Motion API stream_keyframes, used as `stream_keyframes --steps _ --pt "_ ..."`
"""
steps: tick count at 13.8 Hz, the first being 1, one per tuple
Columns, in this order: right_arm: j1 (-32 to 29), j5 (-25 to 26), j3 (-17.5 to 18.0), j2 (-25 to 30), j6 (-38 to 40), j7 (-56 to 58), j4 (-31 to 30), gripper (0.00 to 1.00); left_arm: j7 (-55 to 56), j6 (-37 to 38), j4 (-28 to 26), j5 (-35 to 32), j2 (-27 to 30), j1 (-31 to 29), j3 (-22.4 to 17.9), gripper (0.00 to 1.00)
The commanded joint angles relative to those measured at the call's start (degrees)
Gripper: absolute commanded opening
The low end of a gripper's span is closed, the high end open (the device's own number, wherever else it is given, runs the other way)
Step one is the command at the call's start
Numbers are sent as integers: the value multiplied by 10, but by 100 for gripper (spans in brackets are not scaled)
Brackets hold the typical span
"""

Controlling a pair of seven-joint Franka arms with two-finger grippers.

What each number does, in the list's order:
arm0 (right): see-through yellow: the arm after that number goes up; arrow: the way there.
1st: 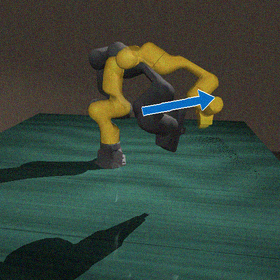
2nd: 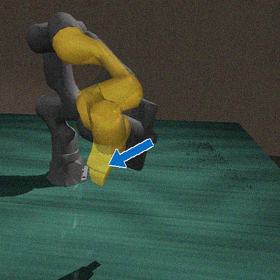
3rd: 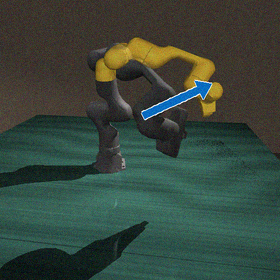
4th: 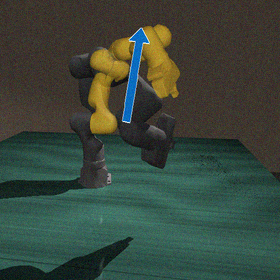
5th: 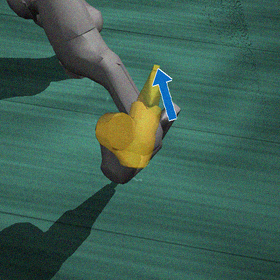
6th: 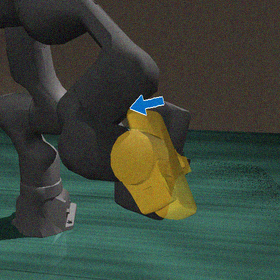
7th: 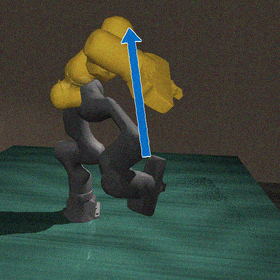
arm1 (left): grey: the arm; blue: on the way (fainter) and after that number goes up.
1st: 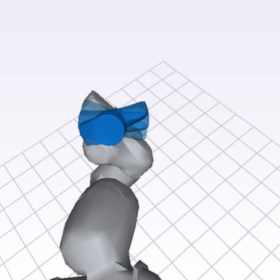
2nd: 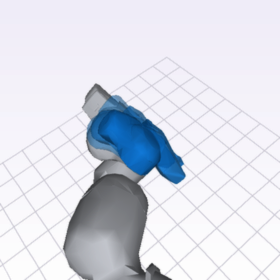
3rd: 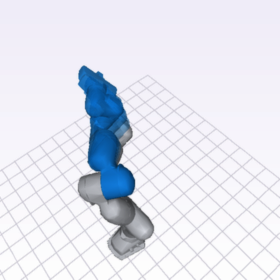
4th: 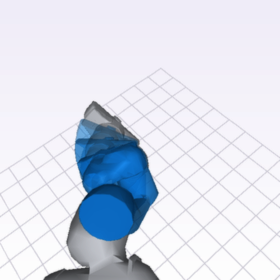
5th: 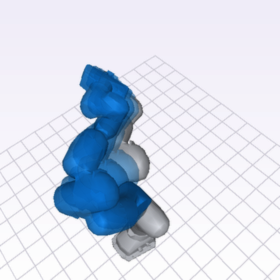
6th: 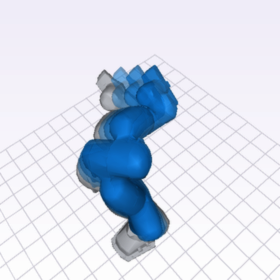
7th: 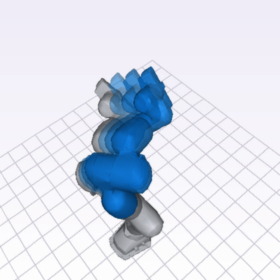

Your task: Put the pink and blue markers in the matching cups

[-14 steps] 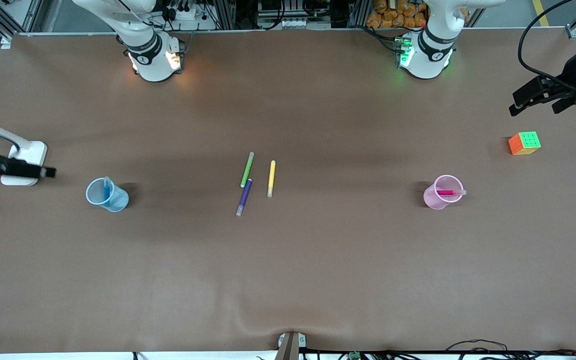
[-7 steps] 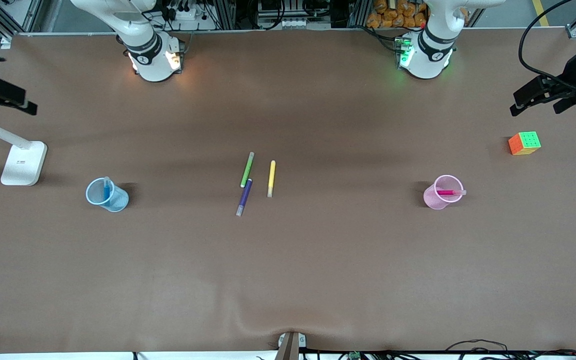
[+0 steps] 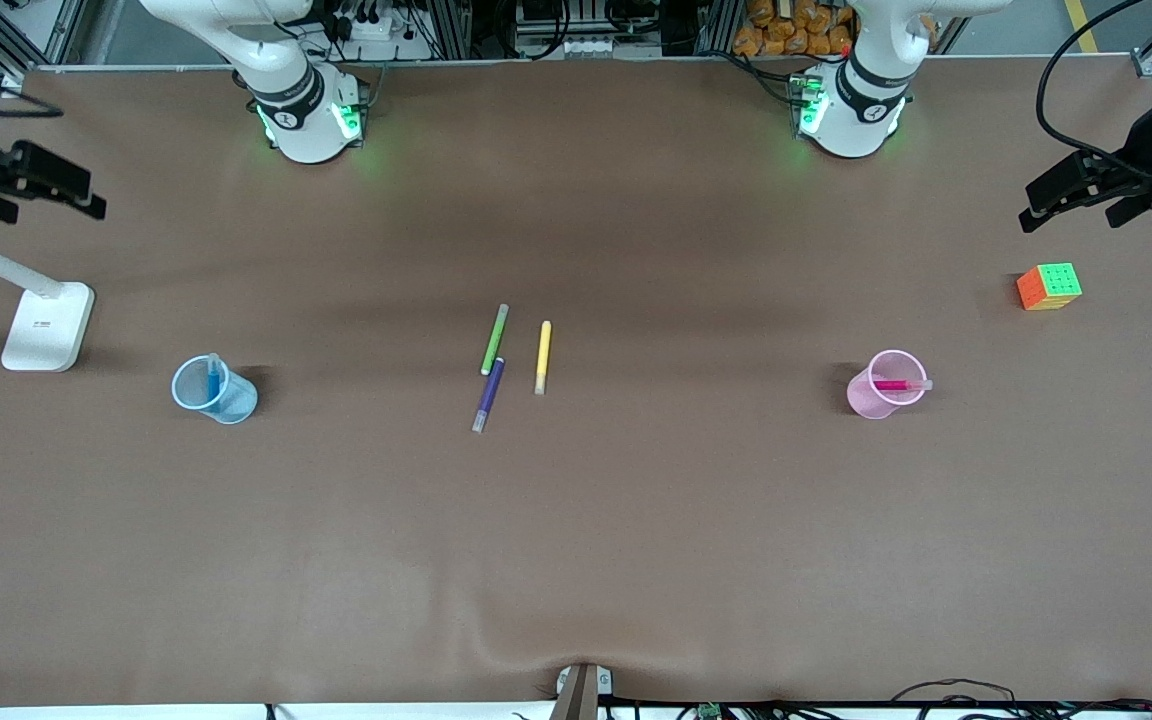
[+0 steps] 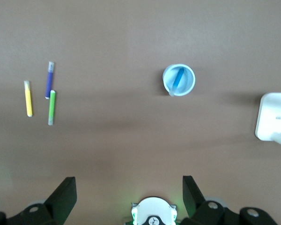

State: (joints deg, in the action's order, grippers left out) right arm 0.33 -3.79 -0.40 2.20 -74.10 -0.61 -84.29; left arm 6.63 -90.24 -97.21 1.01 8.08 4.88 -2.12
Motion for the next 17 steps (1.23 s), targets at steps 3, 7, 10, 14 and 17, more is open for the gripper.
stream_keyframes --steps 3,7,10,14,17 --pt "-1 20 -1 60 -61 18 -82 100 -4 6 11 -10 -3 3 -1 100" --pt "-1 26 -1 38 -66 45 -39 100 -1 6 10 -10 -3 5 -1 100" --pt "-3 33 -3 17 -62 79 -10 100 0 6 10 -10 -4 6 -1 100" --pt "-2 32 -5 17 -67 77 -10 100 -2 6 10 -10 -4 5 -1 100" --pt "-3 32 -5 6 -67 81 -5 100 -6 6 10 -10 -4 5 -1 100"
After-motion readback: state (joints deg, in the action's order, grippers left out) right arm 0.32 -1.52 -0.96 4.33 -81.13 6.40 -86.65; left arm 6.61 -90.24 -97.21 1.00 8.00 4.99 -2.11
